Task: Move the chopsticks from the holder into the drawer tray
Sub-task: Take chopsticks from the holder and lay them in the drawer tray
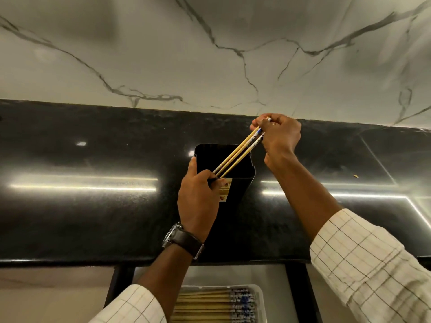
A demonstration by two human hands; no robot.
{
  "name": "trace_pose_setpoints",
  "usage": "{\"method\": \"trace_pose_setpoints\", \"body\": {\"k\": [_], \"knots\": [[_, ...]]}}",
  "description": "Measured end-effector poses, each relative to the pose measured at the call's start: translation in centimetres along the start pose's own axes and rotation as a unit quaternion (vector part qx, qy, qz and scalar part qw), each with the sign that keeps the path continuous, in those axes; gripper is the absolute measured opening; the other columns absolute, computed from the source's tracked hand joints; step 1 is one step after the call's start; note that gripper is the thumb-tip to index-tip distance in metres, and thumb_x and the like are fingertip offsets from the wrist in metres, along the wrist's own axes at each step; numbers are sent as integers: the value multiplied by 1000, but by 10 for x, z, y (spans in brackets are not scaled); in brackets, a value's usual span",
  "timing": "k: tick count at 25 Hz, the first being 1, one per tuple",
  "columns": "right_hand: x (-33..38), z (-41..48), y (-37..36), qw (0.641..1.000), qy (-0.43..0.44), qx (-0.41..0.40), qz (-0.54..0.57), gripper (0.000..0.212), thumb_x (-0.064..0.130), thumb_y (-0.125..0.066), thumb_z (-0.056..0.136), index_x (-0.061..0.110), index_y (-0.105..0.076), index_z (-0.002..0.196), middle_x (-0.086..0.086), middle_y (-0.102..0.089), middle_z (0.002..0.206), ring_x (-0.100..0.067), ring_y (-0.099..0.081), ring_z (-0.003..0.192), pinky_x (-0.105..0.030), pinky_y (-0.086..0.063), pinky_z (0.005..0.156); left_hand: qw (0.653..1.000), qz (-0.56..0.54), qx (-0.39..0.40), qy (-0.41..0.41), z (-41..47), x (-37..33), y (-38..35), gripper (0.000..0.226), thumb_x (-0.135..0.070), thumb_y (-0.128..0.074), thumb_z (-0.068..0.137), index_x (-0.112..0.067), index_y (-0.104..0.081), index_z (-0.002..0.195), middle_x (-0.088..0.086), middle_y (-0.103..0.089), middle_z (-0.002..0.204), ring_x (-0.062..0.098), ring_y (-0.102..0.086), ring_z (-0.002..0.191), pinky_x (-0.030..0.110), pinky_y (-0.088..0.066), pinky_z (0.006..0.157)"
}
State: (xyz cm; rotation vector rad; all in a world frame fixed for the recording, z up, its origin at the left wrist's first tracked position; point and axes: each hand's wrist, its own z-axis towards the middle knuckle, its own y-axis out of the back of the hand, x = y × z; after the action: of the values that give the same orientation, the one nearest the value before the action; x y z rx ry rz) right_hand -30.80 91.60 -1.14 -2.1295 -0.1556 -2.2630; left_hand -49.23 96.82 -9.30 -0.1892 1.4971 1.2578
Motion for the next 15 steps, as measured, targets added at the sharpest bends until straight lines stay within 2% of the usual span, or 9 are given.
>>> {"method": "trace_pose_setpoints", "body": {"k": [3, 4, 6, 7, 9, 11, 12, 13, 15], "knots": [[26, 0, 17, 998, 63, -8, 19, 5, 0, -74, 89, 3, -77, 85, -15, -78, 80, -26, -79, 69, -39, -66, 73, 1000, -18, 6, 3, 1, -1, 4, 16, -31, -80, 88, -18, -77, 95, 8, -40, 164, 18, -55, 135, -4, -32, 76], [36, -2, 25, 996, 76, -6, 43, 5, -2, -74, 88, 2, -76, 86, -18, -77, 81, -30, -78, 72, -43, -66, 75, 999, -35, 14, 9, 2, -3, 8, 19, -30, -80, 87, -18, -76, 101, 8, -41, 163, 19, -49, 141, -7, -30, 82], [59, -9, 42, 991, 104, 7, 83, 4, -2, -73, 89, 2, -74, 89, -23, -76, 86, -36, -78, 77, -48, -65, 78, 998, -54, 18, 15, 3, -11, 19, 38, -32, -81, 86, -22, -70, 121, 12, -37, 165, 21, -34, 152, 7, -25, 105], [70, -15, 51, 988, 121, 11, 95, 3, -1, -73, 90, 1, -74, 92, -25, -76, 88, -37, -78, 79, -49, -65, 78, 998, -65, 1, 11, 3, -19, 27, 49, -34, -80, 86, -22, -65, 131, 12, -36, 165, 23, -31, 154, 17, -25, 109], [91, -32, 72, 981, 141, 18, 129, 8, 2, -73, 91, -2, -74, 98, -23, -78, 87, -36, -79, 80, -45, -65, 77, 993, -103, -47, -42, 6, -44, 46, 59, -35, -79, 87, -21, -58, 140, 8, -41, 163, 21, -35, 152, 27, -28, 114], [109, -53, 93, 972, 143, 49, 178, 8, 5, -73, 92, 1, -75, 98, -17, -80, 85, -34, -79, 83, -40, -65, 75, 982, -111, -44, -149, 8, -71, 69, 53, -34, -77, 90, -19, -62, 138, -3, -54, 151, 10, -48, 141, 27, -38, 115], [116, -63, 103, 967, 135, 75, 205, 8, 6, -73, 92, 2, -75, 99, -16, -80, 86, -34, -79, 85, -39, -65, 76, 973, -105, -9, -204, 8, -82, 79, 43, -32, -74, 93, -18, -66, 133, -8, -63, 138, 3, -59, 127, 23, -48, 107], [120, -73, 111, 961, 119, 99, 228, 9, 6, -72, 93, 1, -74, 100, -16, -80, 86, -35, -79, 88, -38, -65, 75, 963, -104, 43, -245, 6, -90, 88, 34, -29, -70, 96, -16, -70, 126, -12, -71, 121, -3, -68, 107, 18, -56, 91], [121, -86, 120, 957, 71, 114, 256, 14, 3, -71, 93, -3, -71, 105, -18, -79, 87, -36, -79, 90, -35, -64, 72, 945, -123, 151, -261, -3, -96, 98, 20, -21, -64, 100, -11, -74, 114, -15, -74, 86, -1, -71, 69, 15, -57, 64]]}}
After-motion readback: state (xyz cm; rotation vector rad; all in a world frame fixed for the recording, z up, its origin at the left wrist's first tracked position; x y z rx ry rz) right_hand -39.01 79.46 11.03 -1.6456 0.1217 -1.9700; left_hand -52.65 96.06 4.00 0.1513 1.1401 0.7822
